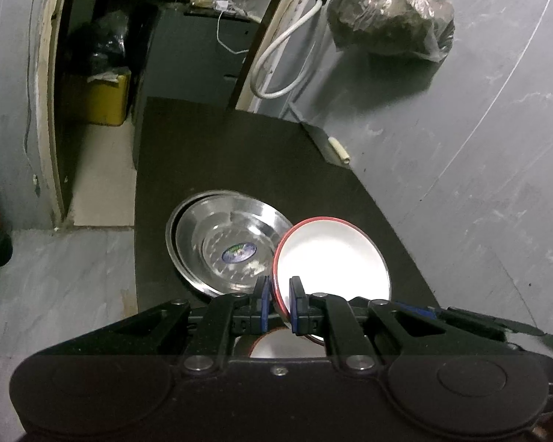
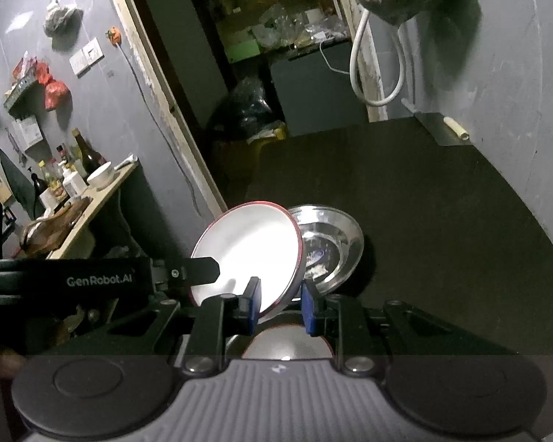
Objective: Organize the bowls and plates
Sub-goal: 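Lower the second white bowl into the first white bowl with the left tool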
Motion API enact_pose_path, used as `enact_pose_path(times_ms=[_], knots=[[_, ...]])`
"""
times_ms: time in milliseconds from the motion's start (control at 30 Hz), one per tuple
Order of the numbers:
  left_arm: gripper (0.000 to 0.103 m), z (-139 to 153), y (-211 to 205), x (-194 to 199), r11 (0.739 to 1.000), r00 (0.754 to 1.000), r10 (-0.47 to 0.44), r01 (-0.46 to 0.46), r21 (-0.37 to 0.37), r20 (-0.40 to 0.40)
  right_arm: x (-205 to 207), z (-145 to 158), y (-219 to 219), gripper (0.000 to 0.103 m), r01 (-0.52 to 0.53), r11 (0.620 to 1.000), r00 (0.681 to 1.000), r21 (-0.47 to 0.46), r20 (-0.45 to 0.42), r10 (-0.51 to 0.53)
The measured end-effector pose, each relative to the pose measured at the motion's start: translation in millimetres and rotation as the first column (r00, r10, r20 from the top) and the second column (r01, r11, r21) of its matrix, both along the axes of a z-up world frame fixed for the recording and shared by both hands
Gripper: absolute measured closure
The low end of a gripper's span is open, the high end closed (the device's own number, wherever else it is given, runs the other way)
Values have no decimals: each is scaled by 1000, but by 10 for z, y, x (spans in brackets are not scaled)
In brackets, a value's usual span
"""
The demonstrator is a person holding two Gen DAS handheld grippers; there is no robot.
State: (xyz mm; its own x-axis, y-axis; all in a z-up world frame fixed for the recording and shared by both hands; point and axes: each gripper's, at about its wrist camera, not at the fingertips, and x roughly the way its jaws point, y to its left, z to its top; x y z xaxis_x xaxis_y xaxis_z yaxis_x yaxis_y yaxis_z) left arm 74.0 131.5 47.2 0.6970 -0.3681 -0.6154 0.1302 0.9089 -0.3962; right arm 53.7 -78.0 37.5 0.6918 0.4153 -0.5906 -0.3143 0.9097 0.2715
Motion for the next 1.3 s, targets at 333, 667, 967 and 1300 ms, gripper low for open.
enact_pose_path(times_ms=[333, 667, 967, 1300], knots=[[91, -217, -85, 18, 999, 996, -7, 10, 34, -90, 113, -200, -32, 77, -57, 998, 991, -20, -126, 54], [88, -424, -176, -34, 998, 985, -13, 24, 62, -170, 165, -363, -46, 77, -109, 993, 971, -45, -219, 96], [86, -523, -310, -83, 994, 977, -26, 47, 95, -212, 212, -449, -51, 77, -136, 988, 957, -75, -269, 112], [86, -530, -386, -54, 991, 974, -21, 50, 125, -226, 285, -496, -65, 77, -170, 982, 945, -85, -296, 138]])
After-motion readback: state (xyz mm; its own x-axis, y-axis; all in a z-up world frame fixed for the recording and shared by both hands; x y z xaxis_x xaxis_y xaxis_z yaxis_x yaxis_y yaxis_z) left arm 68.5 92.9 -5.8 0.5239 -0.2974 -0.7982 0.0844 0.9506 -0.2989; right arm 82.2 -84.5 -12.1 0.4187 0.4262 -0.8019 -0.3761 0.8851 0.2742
